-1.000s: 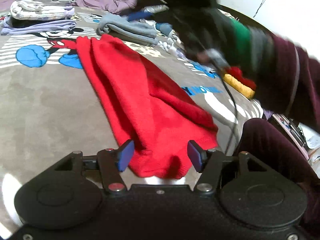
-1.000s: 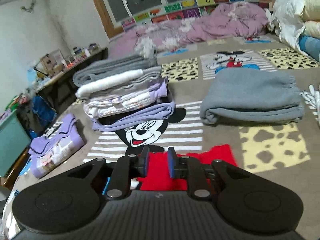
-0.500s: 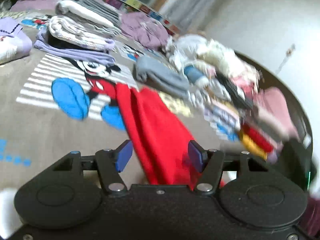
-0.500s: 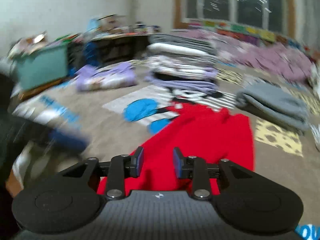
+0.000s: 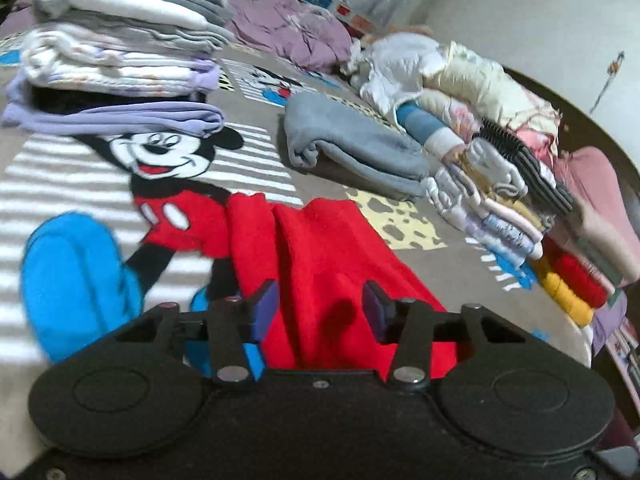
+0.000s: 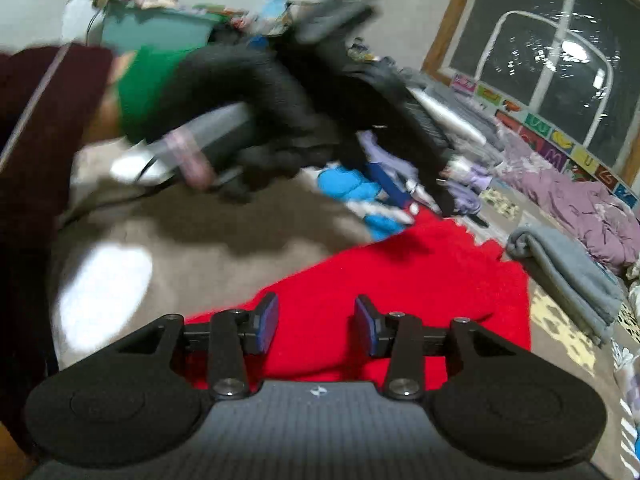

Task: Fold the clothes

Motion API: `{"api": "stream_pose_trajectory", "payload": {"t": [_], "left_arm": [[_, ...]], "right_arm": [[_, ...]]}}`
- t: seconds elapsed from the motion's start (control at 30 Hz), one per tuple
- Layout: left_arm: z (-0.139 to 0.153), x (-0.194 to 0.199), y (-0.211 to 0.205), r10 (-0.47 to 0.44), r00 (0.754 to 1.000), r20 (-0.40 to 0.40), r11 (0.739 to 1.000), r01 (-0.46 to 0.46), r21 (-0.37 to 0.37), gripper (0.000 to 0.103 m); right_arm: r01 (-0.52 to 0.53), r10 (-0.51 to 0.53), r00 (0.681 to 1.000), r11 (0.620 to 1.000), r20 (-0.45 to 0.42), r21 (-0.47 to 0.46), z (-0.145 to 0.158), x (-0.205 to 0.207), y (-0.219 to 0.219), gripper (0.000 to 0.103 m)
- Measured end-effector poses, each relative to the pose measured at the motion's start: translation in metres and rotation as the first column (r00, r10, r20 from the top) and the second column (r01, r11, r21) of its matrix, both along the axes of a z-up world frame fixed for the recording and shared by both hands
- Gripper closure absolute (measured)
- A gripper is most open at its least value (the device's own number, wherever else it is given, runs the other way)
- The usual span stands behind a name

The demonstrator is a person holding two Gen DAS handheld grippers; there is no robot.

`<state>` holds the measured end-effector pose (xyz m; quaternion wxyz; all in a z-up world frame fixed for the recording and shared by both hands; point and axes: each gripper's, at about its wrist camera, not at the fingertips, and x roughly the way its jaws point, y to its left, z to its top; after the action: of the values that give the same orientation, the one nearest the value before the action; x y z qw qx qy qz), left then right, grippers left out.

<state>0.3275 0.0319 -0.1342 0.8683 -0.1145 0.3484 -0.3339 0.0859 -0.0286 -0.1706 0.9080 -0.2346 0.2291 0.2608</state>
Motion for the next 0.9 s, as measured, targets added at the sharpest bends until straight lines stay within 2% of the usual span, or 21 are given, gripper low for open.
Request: {"api": "stream_pose_trajectory", "payload": {"t": [0.03, 0.1, 0.17, 0.23, 0.27, 0.33, 0.4, 0.47, 0.63, 0.7, 0.77, 0.8, 0.87, 0.9], "left_arm": [[-0.002, 0.005, -0.002, -0.01, 1.0, -0.005, 1.0, 0.01, -0.001, 0.068], [-0.006, 0.012, -0.005, -0.028, 1.0, -0.011, 1.0, 0.028, 0.003, 0.069], [-0.01, 0.019, -0.009, -0.037, 0.999, -0.031, 0.999, 0.037, -0.003, 0.082], [-0.015, 0.021, -0.009, -0.034, 0.998, -0.054, 0.999, 0.034, -0.012, 0.085], [-0.015, 0.021, -0.009, -0.037, 0.998, -0.05, 0.999, 0.036, -0.022, 0.093], [-0.008, 0.014, -0.009, -0.038, 0.999, 0.011, 0.999, 0.038, -0.03, 0.101], [0.005, 0.002, -0.004, -0.037, 0.993, 0.11, 0.998, 0.043, -0.049, 0.101], [0.01, -0.004, 0.001, -0.024, 0.99, 0.141, 0.998, 0.031, -0.046, 0.101], [-0.014, 0.004, -0.009, 0.002, 0.997, 0.078, 0.997, -0.008, 0.072, 0.101], [-0.014, 0.003, -0.014, 0.01, 0.996, 0.085, 0.994, -0.019, 0.109, 0.101], [-0.01, 0.001, -0.013, 0.024, 0.994, 0.104, 0.993, -0.036, 0.117, 0.1], [-0.007, -0.001, -0.011, 0.034, 0.993, 0.116, 0.993, -0.047, 0.111, 0.099], [0.0, -0.004, -0.005, 0.043, 0.988, 0.147, 0.994, -0.057, 0.092, 0.086], [0.003, -0.006, -0.004, 0.041, 0.985, 0.165, 0.995, -0.054, 0.078, 0.084]], "right_arm": [[-0.001, 0.001, 1.0, 1.0, -0.004, 0.005, 0.0, 0.0, -0.001, 0.06], [-0.003, 0.004, 1.0, 1.0, -0.012, 0.023, 0.001, 0.0, -0.005, 0.06], [-0.007, 0.008, 1.0, 0.999, -0.014, 0.034, 0.002, -0.001, -0.008, 0.059], [-0.003, 0.003, 1.0, 0.999, -0.007, 0.044, 0.004, -0.001, -0.011, 0.055], [0.004, -0.004, 1.0, 0.999, 0.012, 0.051, 0.005, -0.002, -0.012, 0.055], [0.013, -0.016, 0.999, 0.998, 0.039, 0.066, 0.006, -0.003, -0.013, 0.053], [0.014, -0.017, 0.999, 0.997, 0.035, 0.081, 0.005, 0.002, -0.016, 0.051], [0.021, -0.02, 1.0, 0.997, -0.014, 0.081, 0.002, 0.012, -0.019, 0.05], [0.033, -0.024, 0.997, 0.993, -0.08, 0.111, 0.005, 0.016, -0.027, 0.048], [0.035, -0.022, 0.994, 0.992, -0.105, 0.124, 0.006, 0.017, -0.028, 0.048], [0.037, -0.02, 0.992, 0.991, -0.126, 0.132, 0.007, 0.017, -0.03, 0.048], [0.034, -0.017, 0.992, 0.991, -0.129, 0.129, 0.009, 0.017, -0.03, 0.048], [0.032, -0.016, 0.992, 0.992, -0.123, 0.124, 0.012, 0.016, -0.029, 0.047], [0.034, -0.02, 0.994, 0.992, -0.112, 0.124, 0.014, 0.016, -0.029, 0.046]]}}
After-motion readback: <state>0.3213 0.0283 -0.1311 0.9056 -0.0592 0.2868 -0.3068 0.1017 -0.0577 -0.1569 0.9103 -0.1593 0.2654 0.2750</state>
